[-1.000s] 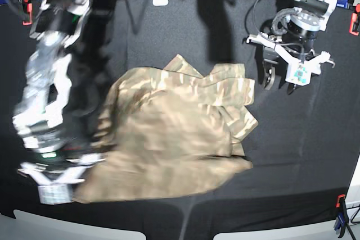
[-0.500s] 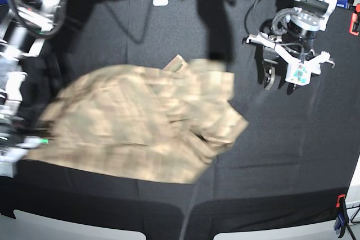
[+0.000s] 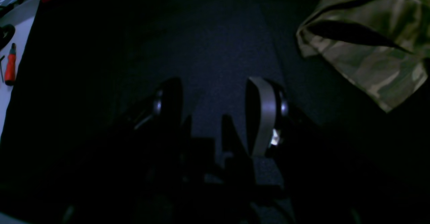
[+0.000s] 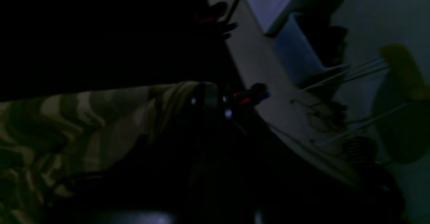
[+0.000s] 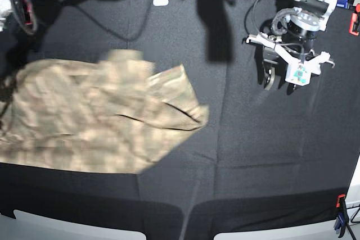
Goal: Layout the t-shirt on the table in an organized manner, then fold the t-shirt properly
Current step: 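Drag the grasped shirt with the right gripper away from the left gripper, then move the left gripper to the shirt's bunched edge and grasp it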
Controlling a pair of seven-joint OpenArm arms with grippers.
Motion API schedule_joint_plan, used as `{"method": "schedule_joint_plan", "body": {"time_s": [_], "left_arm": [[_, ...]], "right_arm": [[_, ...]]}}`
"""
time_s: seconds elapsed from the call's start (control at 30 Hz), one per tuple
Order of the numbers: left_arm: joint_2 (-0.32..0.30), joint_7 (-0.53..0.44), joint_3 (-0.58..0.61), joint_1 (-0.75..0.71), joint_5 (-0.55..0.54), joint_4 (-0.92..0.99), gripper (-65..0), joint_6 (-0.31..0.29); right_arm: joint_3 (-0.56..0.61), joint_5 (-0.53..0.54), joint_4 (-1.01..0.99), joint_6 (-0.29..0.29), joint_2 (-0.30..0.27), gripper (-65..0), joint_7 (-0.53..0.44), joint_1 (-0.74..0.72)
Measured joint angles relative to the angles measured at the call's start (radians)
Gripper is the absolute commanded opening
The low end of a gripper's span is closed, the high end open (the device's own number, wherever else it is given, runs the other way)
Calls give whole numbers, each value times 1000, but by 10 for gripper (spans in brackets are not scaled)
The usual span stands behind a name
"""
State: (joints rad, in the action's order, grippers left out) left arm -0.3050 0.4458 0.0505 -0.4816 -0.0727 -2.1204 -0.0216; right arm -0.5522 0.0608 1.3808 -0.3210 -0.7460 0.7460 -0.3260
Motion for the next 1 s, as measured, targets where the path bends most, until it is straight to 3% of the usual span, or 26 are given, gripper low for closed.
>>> {"method": "schedule_joint_plan", "body": {"time_s": [0.17,0.27,0.37,0.53,0.6,0.7,0.8,0.9,1.0], "left_arm": [[0,-22,0,0,-109,0,-366,-13],[0,124,6,11,-169,1,-366,-105],[0,138,29,50,-214,1,-366,-105],[6,131,140,130,-199,1,-366,-111],[30,127,193,142,-174,1,-366,-112],[76,120,263,150,-178,20,-366,-115],[145,114,304,167,-212,120,-366,-80],[203,145,308,208,-256,249,-366,-77],[260,161,307,271,-269,386,-366,-63]], "right_arm": [[0,-3,-24,0,-21,-650,8,-4],[0,-3,-32,0,-19,-650,27,-3],[0,0,-32,0,-19,-650,35,-4],[0,51,-32,2,-19,-650,90,-4],[0,85,-32,0,-18,-640,99,-4],[0,100,-32,1,-19,-532,214,-3],[-1,101,-32,-3,-19,-529,245,-3],[-6,105,-31,-111,-19,-529,239,-4],[-5,133,-31,-130,-18,-529,240,-4]]}}
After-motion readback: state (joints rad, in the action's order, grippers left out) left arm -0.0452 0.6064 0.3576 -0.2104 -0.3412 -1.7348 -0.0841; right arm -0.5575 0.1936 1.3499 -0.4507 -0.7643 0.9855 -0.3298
